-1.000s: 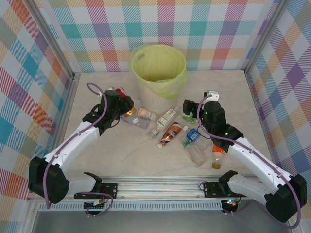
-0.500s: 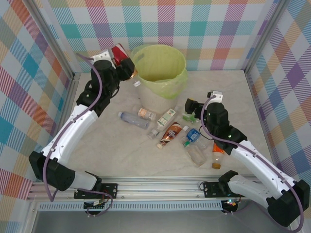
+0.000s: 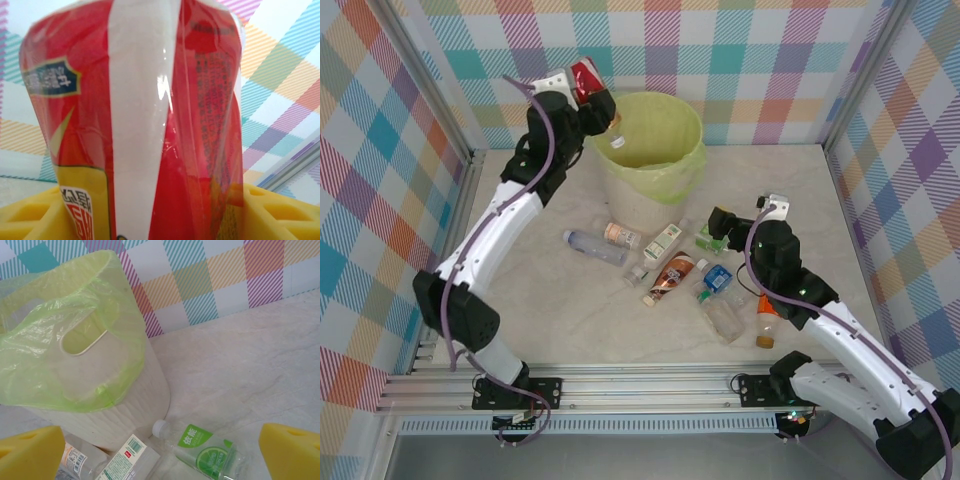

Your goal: Put the plastic bottles in the bin

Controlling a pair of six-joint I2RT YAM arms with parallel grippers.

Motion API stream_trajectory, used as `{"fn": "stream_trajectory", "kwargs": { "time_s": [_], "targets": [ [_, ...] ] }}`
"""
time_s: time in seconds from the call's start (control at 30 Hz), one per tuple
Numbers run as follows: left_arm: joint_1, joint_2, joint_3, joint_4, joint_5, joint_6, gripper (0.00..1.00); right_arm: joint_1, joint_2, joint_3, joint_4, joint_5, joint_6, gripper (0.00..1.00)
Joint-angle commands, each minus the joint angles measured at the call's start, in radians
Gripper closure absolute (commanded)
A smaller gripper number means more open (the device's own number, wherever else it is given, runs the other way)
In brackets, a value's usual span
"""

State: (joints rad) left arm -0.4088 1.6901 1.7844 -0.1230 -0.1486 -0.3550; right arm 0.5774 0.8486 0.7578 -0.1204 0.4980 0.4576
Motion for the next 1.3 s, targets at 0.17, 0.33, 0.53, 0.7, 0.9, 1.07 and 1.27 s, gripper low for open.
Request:
{"fn": "stream_trajectory", "kwargs": {
  "time_s": [0.17, 0.33, 0.53, 0.7, 0.9, 1.07, 1.27],
  "targets": [
    [0.011, 0.191, 0.248, -0.24, 0.059, 0.088, 0.4, 0.0, -0.018, -0.008, -0.023, 0.012, 0.007, 0.0],
    [0.002, 0.295, 0.398, -0.409, 0.076, 0.144, 0.4, 0.0, -0.015, -0.012, -0.028, 0.012, 0.006, 0.0],
    [-0.01, 0.367, 0.466, -0.463, 0.091, 0.16, 0.41, -0.001, -0.007, -0.017, -0.023, 0.012, 0.012, 0.0],
    [-0.034, 0.487, 0.632, -0.599, 0.111, 0.196, 0.39, 0.0, -0.003, -0.015, -0.024, 0.014, 0.009, 0.0],
    [-0.047, 0.541, 0.665, -0.616, 0.105, 0.194, 0.38, -0.001, 0.003, -0.012, -0.034, 0.016, 0.0, 0.0],
    [-0.051, 0.556, 0.672, -0.62, 0.101, 0.187, 0.32, -0.001, 0.004, -0.012, -0.036, 0.017, -0.004, 0.0],
    [-0.052, 0.546, 0.71, -0.653, 0.126, 0.161, 0.19, -0.001, 0.005, -0.012, -0.044, 0.023, -0.002, 0.0]
  ]
}}
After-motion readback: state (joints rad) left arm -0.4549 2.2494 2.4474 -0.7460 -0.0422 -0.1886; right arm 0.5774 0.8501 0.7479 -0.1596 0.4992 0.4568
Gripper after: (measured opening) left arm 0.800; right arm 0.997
